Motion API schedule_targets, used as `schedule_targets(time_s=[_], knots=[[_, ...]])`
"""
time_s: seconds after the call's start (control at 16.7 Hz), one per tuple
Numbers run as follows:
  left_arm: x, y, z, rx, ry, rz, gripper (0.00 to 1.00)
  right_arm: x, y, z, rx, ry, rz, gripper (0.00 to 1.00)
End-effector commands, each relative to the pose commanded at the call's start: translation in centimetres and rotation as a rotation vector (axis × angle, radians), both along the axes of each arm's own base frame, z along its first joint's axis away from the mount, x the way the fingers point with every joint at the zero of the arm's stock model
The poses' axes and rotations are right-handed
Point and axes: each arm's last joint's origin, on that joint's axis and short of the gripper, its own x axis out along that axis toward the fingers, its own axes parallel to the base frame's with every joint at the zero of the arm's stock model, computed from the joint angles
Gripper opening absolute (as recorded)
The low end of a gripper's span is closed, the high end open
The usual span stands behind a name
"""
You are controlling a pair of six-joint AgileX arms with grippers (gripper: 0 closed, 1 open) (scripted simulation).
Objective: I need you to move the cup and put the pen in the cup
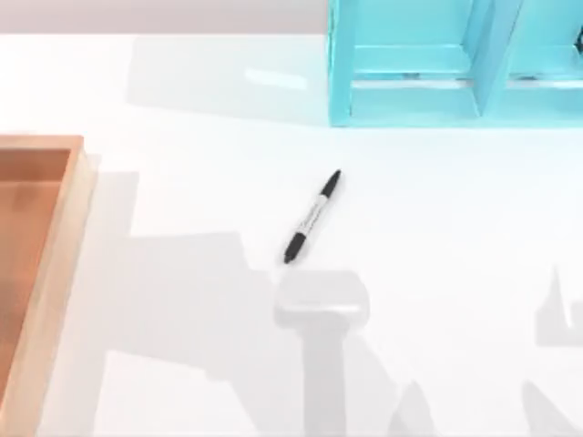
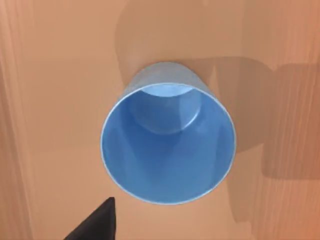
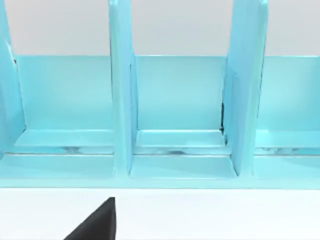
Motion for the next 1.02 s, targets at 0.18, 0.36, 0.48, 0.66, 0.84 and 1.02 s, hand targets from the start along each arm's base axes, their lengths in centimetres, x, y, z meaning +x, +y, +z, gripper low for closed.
schedule_targets(time_s=[0.18, 0.36, 0.48, 0.66, 0.84, 1.02], knots=[[0.2, 0.1, -3.0, 0.001, -0.003, 0.0, 1.0, 0.0, 0.0, 0.0, 0.0, 0.0, 0.0, 1.0], [0.1, 0.1, -6.1, 0.002, -0.007, 0.0, 1.0, 0.0, 0.0, 0.0, 0.0, 0.0, 0.0, 1.0], [-0.1, 0.1, -7.7, 0.001, -0.004, 0.0, 1.0, 0.0, 0.0, 0.0, 0.0, 0.0, 0.0, 1.0], [-0.2, 0.1, -8.1, 0.001, -0.002, 0.0, 1.0, 0.0, 0.0, 0.0, 0.0, 0.0, 0.0, 1.0], [-0.2, 0.1, -8.1, 0.001, -0.002, 0.0, 0.92, 0.0, 0.0, 0.0, 0.0, 0.0, 0.0, 1.0], [-0.2, 0.1, -8.1, 0.001, -0.002, 0.0, 0.7, 0.0, 0.0, 0.0, 0.0, 0.0, 0.0, 1.0]])
